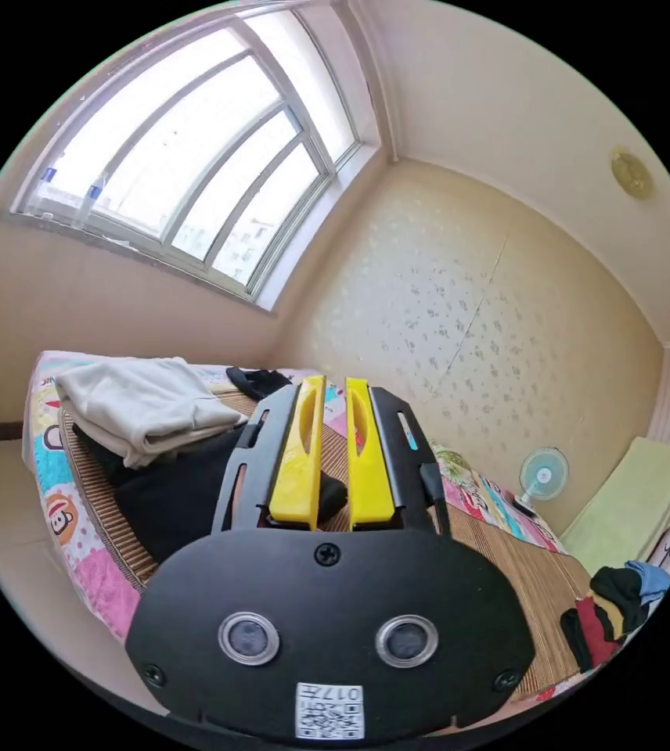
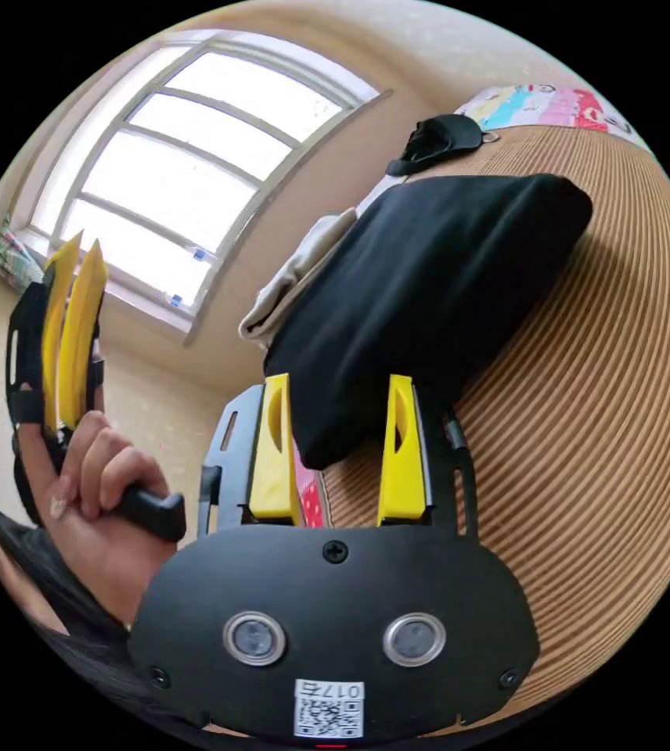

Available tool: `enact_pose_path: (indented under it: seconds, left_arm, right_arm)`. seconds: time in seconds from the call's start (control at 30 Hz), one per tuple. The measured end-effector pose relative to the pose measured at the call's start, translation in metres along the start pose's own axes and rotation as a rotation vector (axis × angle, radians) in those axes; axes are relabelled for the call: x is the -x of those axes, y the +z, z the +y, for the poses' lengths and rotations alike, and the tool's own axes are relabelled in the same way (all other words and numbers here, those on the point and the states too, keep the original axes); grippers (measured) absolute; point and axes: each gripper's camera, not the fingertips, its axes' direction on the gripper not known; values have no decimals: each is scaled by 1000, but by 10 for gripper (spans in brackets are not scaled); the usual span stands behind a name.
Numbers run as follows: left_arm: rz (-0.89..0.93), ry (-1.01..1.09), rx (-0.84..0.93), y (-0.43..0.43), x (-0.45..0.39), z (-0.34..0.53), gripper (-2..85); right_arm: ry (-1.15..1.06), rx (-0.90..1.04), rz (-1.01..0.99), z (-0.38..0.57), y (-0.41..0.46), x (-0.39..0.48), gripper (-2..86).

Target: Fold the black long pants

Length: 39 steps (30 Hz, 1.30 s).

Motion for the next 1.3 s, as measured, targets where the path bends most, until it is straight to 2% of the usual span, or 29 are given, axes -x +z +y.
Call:
enact_pose_path:
  seconds: [0.03,0.07,0.1,0.17,0.2,0.27,0.4,0.5,0.53,0.6,0.63,0.67,0.77,0.87,0.97,1.03,1.2,1.23,1.3]
  left_arm:
    - [11,7,18,0,3,1,52]
    - [19,12,39,2,6,1,51]
    - [23,13,51,3,7,1,51]
    - [42,7,82,6,14,1,46]
    - [49,-1,84,5,16,0,44]
    - [83,-33,63,0,21,1,40]
    - [101,-31,75,0,18,-1,38]
    - [149,-52,124,11,17,-4,38]
    - [185,-63,158,17,15,-4,38]
    - [231,-63,202,26,9,-4,37]
    - [253,-46,231,32,0,-4,35]
    - [275,-22,264,38,-11,-3,26]
    - [371,86,359,51,-51,1,6]
    - [463,202,481,68,-99,16,10]
    - [577,265,622,87,-144,38,61]
    - [657,260,737,103,-165,56,84]
    - [817,209,987,144,-195,91,123]
    - [850,178,1028,155,-195,94,140]
    - [885,120,1077,172,-191,94,175]
  right_arm:
    - [-3,-76,20,4,-7,2,82]
    - [-11,-135,-90,4,-20,-4,39]
    - [10,-160,-161,3,-28,-12,34]
    - [95,-267,-460,1,-68,-54,19]
    - [114,-308,-505,3,-81,-65,18]
    - [137,-514,-616,21,-149,-101,15]
    - [35,-727,-573,75,-272,-119,14]
    - [-62,-863,-434,153,-369,-107,15]
    - [-54,-896,-332,189,-400,-100,15]
    - [20,-890,-122,241,-437,-89,17]
    - [91,-846,48,272,-453,-81,18]
    - [202,-758,227,299,-463,-77,19]
    - [555,-545,580,345,-464,-78,24]
    - [614,-614,717,355,-459,-54,28]
    - [516,-742,694,316,-448,-30,38]
    - [409,-723,647,270,-435,-24,50]
    - [279,-411,647,122,-360,-47,113]
    - [290,-329,600,92,-333,-58,135]
    - [235,-204,372,56,-280,-62,155]
